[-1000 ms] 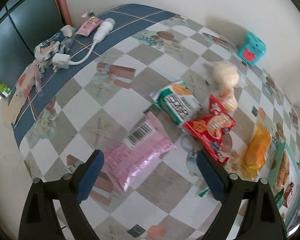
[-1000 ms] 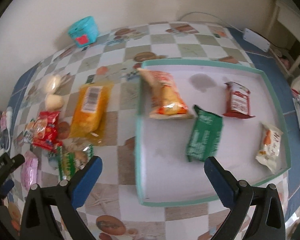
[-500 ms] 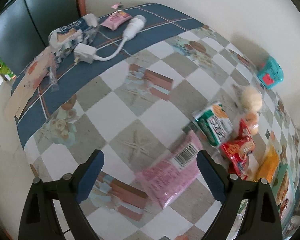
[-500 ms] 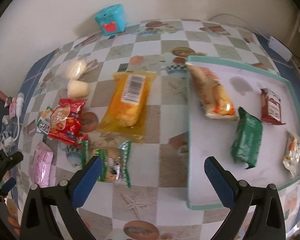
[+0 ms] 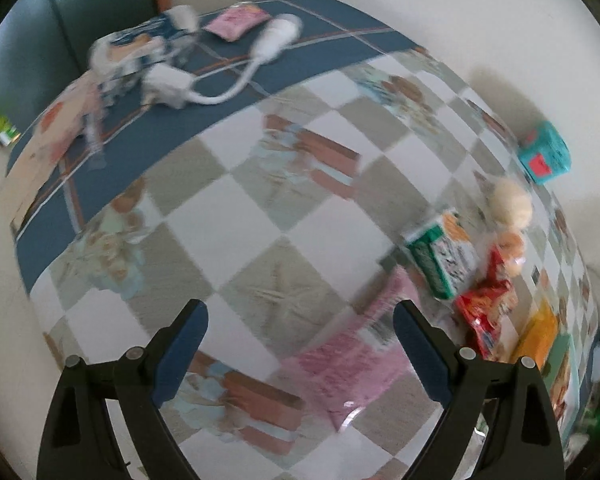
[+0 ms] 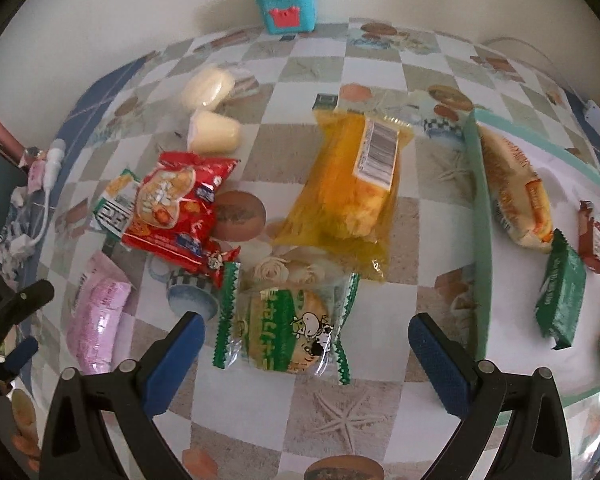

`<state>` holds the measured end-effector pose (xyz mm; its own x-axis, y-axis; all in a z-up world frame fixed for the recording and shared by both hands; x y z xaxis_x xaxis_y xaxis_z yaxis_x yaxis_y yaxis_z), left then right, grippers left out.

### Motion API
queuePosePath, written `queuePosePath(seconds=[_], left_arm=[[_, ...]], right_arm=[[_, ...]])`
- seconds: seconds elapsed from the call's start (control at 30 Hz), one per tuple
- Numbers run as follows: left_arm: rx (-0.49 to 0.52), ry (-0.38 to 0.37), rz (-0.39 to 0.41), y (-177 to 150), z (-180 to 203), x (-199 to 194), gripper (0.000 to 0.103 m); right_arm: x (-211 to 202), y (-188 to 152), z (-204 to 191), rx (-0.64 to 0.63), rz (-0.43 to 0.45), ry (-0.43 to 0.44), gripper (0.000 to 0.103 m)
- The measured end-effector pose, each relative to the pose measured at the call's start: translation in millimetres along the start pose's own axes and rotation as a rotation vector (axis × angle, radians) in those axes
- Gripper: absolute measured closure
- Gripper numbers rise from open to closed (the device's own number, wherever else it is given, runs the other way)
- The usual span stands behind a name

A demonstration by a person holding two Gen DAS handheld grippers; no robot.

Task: Organize snacks
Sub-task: 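Grasp the pink bag with the left gripper while the right grasps the bread bag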

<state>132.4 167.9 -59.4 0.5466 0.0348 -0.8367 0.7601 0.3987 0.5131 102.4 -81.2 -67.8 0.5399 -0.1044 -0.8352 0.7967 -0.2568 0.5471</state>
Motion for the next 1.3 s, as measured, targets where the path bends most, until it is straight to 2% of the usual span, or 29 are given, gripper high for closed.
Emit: queuePosePath(seconds=[0.2,0.43,0.7,0.83,1.07,1.13,1.2,1.3], left_arm=[[0.136,-0.046,-0.035,-12.3,33.5,7.6,0.009],[0.274,0.000,-0.066,-25.9,50.8,22.6,0.009],[0.140,0.115,-0.058,-13.7,14.1,30.0,0.009],[0.110,0.101,-0.076,-12.5,6.2,33.1,0.009],[0.163,0.051,-0.091,-17.7,19.3,35.0,0.010],[0.177,0.036,-0.089,-19.1,22.1,34.3,0.014],[0.185,0.033,-0.088,-20.5,25.2,33.7,0.035],[0.198,0.049,-0.089,-22.5,24.9,34.5,0.048]], right_arm=[[12.6,-4.9,-0.4,-0.016,-0.024,-0.011,0.000],[21.7,-9.3,-7.6,-0.036,-0.045,-0.003,0.000],[22.6,-11.6,-4.4,-0.026,-0.048,-0.001,0.000],[23.3,-9.6,-9.3,-0.033,-0.043,-0.002,0.000],[24.5,-12.2,-27.1,-0.095,-0.020,-0.013,0.001],[24.3,-12.8,-27.9,-0.117,-0.009,-0.033,0.008],[22.0,-11.9,-27.4,-0.124,0.011,-0.048,0.017],[21.5,-12.2,-24.9,-0.118,0.011,-0.052,0.019]])
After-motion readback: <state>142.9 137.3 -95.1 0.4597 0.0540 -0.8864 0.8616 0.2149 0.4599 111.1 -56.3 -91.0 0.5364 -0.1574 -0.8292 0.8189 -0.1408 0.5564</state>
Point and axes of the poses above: each gripper's, at about its wrist camera, not at the fingertips, and x roughly the way its jaws point, z to its right, y to its top, the point moved 2 cm from there along x, roughly the way its jaws point, and after that the axes turned 15 degrees about z, right-handed, at the moved point
